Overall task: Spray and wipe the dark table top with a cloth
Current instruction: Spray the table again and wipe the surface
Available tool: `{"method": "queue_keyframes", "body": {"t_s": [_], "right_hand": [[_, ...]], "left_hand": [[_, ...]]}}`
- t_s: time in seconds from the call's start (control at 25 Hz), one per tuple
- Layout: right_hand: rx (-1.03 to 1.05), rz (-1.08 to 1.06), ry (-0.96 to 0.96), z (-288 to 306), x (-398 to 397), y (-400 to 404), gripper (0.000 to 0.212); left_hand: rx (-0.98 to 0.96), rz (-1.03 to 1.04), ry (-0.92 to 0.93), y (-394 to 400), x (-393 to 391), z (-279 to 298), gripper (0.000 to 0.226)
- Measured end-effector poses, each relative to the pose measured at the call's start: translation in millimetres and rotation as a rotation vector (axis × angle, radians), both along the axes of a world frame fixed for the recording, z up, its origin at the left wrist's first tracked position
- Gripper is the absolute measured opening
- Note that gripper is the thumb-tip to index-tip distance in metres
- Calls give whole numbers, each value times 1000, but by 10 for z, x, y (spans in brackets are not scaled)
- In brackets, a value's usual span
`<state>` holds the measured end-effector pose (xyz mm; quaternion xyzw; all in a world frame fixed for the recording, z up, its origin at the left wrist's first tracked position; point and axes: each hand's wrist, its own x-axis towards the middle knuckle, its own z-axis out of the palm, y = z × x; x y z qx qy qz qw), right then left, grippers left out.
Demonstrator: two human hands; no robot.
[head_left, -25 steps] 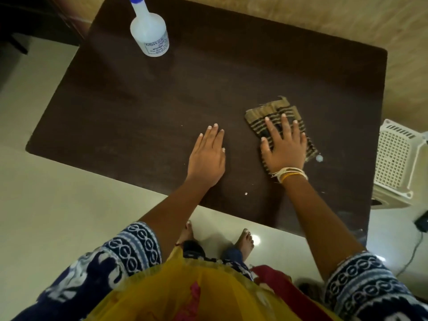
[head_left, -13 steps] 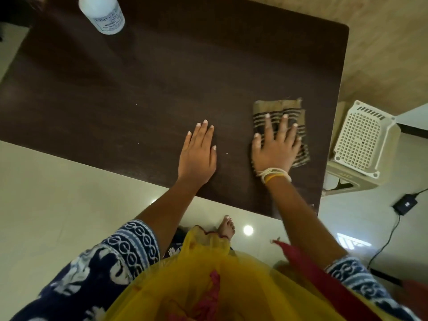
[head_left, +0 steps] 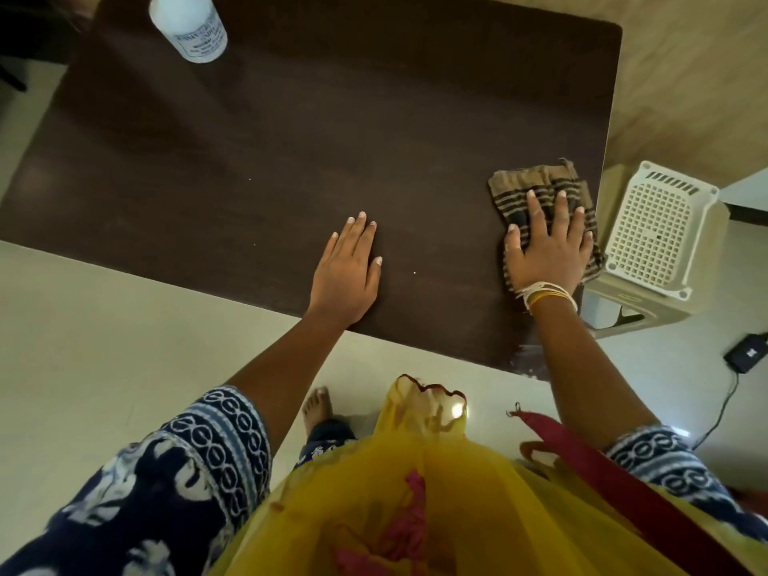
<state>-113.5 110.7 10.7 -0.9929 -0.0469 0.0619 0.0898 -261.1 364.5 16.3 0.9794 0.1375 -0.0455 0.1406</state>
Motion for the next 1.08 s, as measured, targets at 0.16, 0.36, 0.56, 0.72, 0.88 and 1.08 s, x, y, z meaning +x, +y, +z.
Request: {"method": "queue_keyframes", "body": {"t_s": [0.16,0.36,0.56,0.72,0.88,1.08], "right_hand": [[44,-383,57,12,-564,710,65],[38,-66,47,5,-1418,1821,65],[-3,384,7,-45,-1578,1740,60],[-16,252,-13,-46,-1427,1120,59],[-28,39,-7,-23,-1314,423,61],[-1,-181,33,-4,-1154,-181,63]], "left_hand": [[-3,-2,-15,247,-326,21,54],[56,-56,29,711,-819,13,54],[114,-132,112,819,-1042,35,58],[155,-133,140,641,-948,53,61],[200,-108,158,373,-848,42,62],[230,-141,192,143,-772,58,61]]}}
